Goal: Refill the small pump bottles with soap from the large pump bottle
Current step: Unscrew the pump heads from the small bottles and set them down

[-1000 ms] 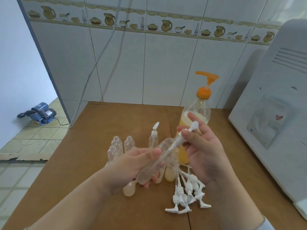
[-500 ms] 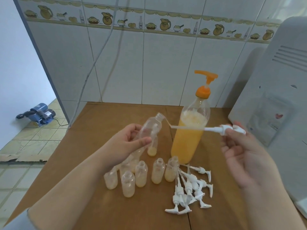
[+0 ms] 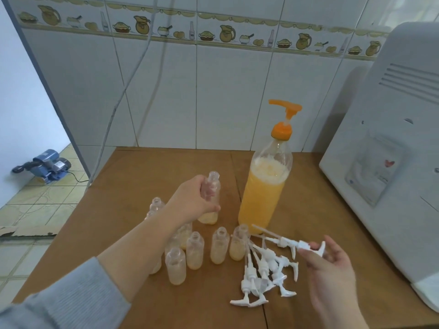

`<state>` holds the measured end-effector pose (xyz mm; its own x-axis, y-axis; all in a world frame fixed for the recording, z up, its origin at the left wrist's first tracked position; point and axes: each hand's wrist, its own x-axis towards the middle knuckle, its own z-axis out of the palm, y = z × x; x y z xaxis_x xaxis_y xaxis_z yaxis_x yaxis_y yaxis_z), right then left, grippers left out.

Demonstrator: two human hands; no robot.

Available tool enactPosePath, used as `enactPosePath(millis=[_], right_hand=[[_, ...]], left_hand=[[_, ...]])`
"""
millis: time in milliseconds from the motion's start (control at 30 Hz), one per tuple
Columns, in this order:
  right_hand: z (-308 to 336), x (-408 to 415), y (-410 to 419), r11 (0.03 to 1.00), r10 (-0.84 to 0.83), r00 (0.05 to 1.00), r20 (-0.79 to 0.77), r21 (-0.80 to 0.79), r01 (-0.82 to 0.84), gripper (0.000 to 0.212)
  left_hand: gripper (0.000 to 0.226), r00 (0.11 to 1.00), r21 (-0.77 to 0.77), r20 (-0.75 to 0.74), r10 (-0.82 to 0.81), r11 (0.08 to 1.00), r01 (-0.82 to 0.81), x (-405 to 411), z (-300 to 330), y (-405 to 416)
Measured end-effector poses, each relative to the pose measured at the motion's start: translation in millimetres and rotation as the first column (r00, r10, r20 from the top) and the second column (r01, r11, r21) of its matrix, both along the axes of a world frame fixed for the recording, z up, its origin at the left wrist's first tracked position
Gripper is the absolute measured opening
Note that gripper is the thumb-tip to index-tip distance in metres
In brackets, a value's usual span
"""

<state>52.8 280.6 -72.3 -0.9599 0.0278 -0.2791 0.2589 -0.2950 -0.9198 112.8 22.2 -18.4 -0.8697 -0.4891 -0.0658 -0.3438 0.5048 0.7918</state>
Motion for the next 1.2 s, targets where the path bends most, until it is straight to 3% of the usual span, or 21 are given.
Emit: enactPosePath(millis=[267,433,533,667,833,900,1000,1100,1200], right_hand=[[-31.7,9.6,-12.7,0.855,0.222,0.967,-0.124,0.501,-0.132,0.05],[-40.0,9.9,-18.0,0.716,0.349,0.922,-0.165,0.682,-0.149,0.046],[-40.9,7.4,-18.3,0.68,0.364,0.916,-0.169,0.72,-0.138,0.049],[-43.4,3.8,-13.8,0.678,0.389,0.91,-0.141,0.713,-0.179,0.054],[-46.9,2.4,-9.5,0.674,0.472,0.868,-0.152,0.697,-0.244,0.053],[-49.8,1.9,-9.3,0.639,0.511,0.843,-0.167,0.729,-0.243,0.051],[-50.5,0.9,-8.8,0.578,0.534,0.833,-0.147,0.782,-0.233,0.049],[-49.5,1.7,-6.7,0.593,0.483,0.862,-0.154,0.782,-0.193,0.058],[-50.1,2.2,-3.1,0.632,0.45,0.87,-0.204,0.761,-0.148,0.064]], left_hand=[[0.046,0.98,-0.153,0.192,-0.048,0.985,0.078,-10.5,-15.8,8.4],[0.027,0.961,-0.238,0.259,-0.094,0.958,0.158,-15.9,-26.6,11.6],[0.027,0.938,-0.293,0.326,-0.114,0.932,0.215,-17.4,-33.2,10.7],[0.027,0.93,-0.243,0.348,-0.121,0.946,0.215,-16.9,-36.3,4.5],[0.024,0.987,-0.223,0.13,0.094,0.973,-0.064,-22.2,-22.9,-4.1],[0.027,0.979,-0.257,0.129,0.16,0.959,-0.123,-28.9,-18.7,-8.3],[0.038,0.926,-0.326,0.361,0.11,0.945,0.015,-45.9,-12.1,-14.7],[0.045,0.784,-0.332,0.618,0.055,0.922,0.197,-64.7,-8.7,-18.3],[0.054,0.704,-0.354,0.707,0.068,0.896,0.269,-78.5,-13.1,-20.6]])
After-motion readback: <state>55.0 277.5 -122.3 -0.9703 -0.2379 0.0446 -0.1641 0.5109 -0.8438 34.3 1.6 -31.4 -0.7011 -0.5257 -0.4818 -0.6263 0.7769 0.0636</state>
